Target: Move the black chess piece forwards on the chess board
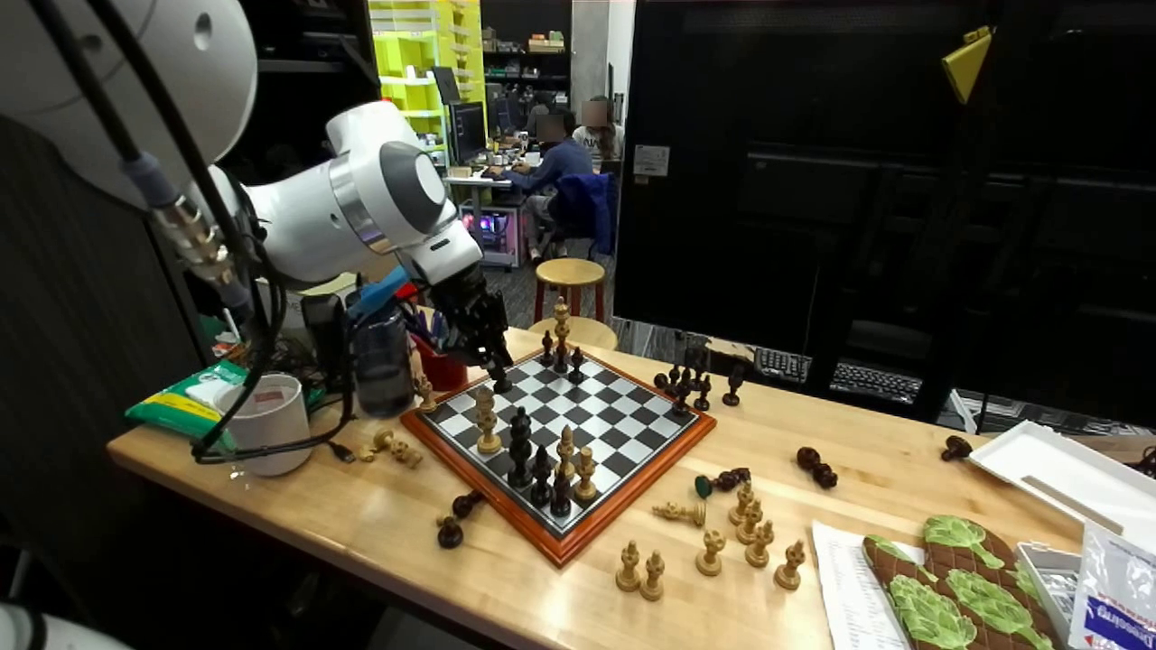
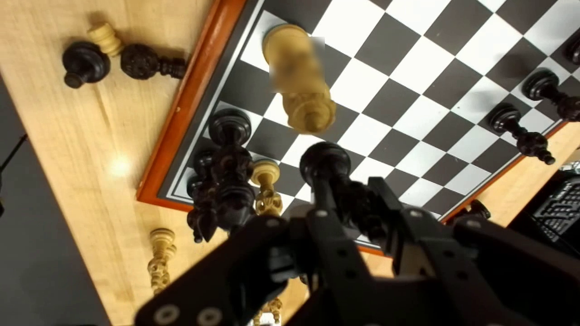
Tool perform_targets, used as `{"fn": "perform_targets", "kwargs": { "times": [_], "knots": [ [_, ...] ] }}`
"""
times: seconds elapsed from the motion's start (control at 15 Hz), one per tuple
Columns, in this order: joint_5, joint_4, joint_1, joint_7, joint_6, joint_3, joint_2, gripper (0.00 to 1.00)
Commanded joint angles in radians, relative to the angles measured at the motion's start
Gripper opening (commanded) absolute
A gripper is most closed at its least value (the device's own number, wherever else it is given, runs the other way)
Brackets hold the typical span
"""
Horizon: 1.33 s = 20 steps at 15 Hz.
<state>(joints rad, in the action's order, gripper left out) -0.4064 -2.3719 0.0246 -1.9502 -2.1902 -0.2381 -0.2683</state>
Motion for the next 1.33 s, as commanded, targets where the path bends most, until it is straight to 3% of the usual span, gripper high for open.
{"fn": "perform_targets", "kwargs": {
  "times": [0.0, 0.27, 0.47, 0.8, 1.27],
  "knots": [
    [0.055, 0.049, 0.025, 0.111, 0.055, 0.027, -0.037, 0.06],
    [0.214, 0.111, 0.039, 0.337, 0.074, 0.078, -0.044, 0.06],
    [0.29, 0.17, 0.032, 0.476, 0.15, 0.096, -0.034, 0.06],
    [0.312, 0.237, 0.021, 0.692, 0.278, 0.113, -0.005, 0.06],
    [0.395, 0.229, 0.024, 1.143, 0.213, 0.159, 0.029, 0.06]
  ]
}}
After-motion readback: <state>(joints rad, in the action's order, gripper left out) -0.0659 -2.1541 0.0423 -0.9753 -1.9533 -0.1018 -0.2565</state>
